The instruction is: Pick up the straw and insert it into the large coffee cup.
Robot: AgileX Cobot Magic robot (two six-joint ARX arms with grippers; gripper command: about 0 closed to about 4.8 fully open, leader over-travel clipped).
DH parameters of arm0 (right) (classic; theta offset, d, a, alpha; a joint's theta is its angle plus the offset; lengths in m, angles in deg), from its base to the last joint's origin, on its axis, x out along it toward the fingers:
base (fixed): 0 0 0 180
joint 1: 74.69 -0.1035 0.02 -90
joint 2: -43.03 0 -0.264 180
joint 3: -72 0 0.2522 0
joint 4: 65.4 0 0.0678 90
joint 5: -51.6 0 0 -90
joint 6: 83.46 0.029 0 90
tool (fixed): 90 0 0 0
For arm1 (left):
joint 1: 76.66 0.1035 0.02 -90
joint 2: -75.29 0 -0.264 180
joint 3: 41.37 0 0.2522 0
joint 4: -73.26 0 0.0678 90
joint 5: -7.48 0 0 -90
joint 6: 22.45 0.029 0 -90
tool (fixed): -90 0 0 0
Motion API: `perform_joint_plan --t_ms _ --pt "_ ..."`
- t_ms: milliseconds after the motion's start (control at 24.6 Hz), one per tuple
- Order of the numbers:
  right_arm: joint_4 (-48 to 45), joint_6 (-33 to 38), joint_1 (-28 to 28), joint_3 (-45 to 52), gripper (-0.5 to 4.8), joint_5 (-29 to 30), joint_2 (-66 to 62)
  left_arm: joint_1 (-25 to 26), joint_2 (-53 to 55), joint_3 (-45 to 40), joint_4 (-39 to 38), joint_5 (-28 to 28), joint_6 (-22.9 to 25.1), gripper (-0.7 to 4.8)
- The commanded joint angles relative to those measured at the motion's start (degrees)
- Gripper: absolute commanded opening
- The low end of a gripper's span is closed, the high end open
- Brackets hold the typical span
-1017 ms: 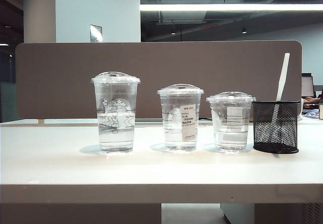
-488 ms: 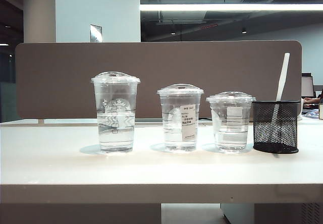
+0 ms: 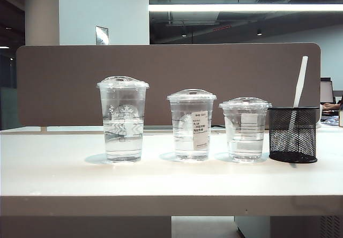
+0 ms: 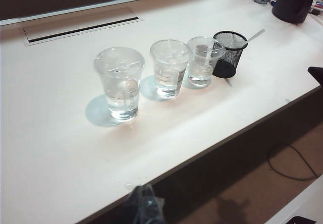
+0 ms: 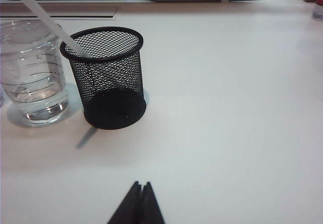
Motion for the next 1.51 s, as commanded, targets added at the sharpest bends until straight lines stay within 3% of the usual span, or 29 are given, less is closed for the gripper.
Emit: perform_joint_plan --t_ms 41,244,447,529,610,814,936,1058,1220,1342,1505 --pt "-0.81 -0.20 -0.04 0.42 -0.05 -0.07 0.04 0.04 0.04 -0.68 0.92 -0.02 0.42 -0.03" --pt "-2.91 0.50 -0.07 0.33 -0.05 2.29 0.04 0.04 0.02 -5.44 2.67 0.00 0.35 -0.03" --pt "-4.15 15.17 -0.04 -2.47 -0.04 7.26 0.04 0.04 0.00 -5.66 2.91 0.04 0.33 -0.03" --pt "-2.73 16.06 -0.04 -5.53 0.00 7.89 0.04 0.04 -0.02 -5.66 2.91 0.02 0.35 -0.03" --pt "0.31 11.02 -0.04 -10.56 0.00 7.82 -0.17 0.04 -0.02 -5.66 2.91 0.02 0.35 -0.03" --pt "5.01 -10.91 0.02 -23.52 0.00 4.28 -4.87 0.04 -0.02 -5.66 2.89 0.02 0.35 -0.03" --pt "12.02 -21.94 0.02 -33.81 0.05 0.31 -16.00 0.04 -0.02 -5.66 2.89 0.02 0.35 -0.03" --pt "17.88 -28.11 0.02 -41.55 0.03 -3.23 -26.36 0.04 -0.02 -5.66 2.89 0.02 0.35 -0.03" --pt "17.86 -29.03 1.62 -51.41 -0.01 -3.15 -41.72 0.07 0.00 -5.66 2.97 0.00 0.37 -0.03" --pt "11.43 -24.65 7.37 -52.48 -0.01 12.68 -52.37 0.04 0.00 -5.66 3.13 0.00 0.37 -0.03" --pt "6.16 -15.32 12.20 -51.25 -0.01 17.38 -57.77 0.04 -0.20 -5.66 3.08 0.20 0.37 -0.03"
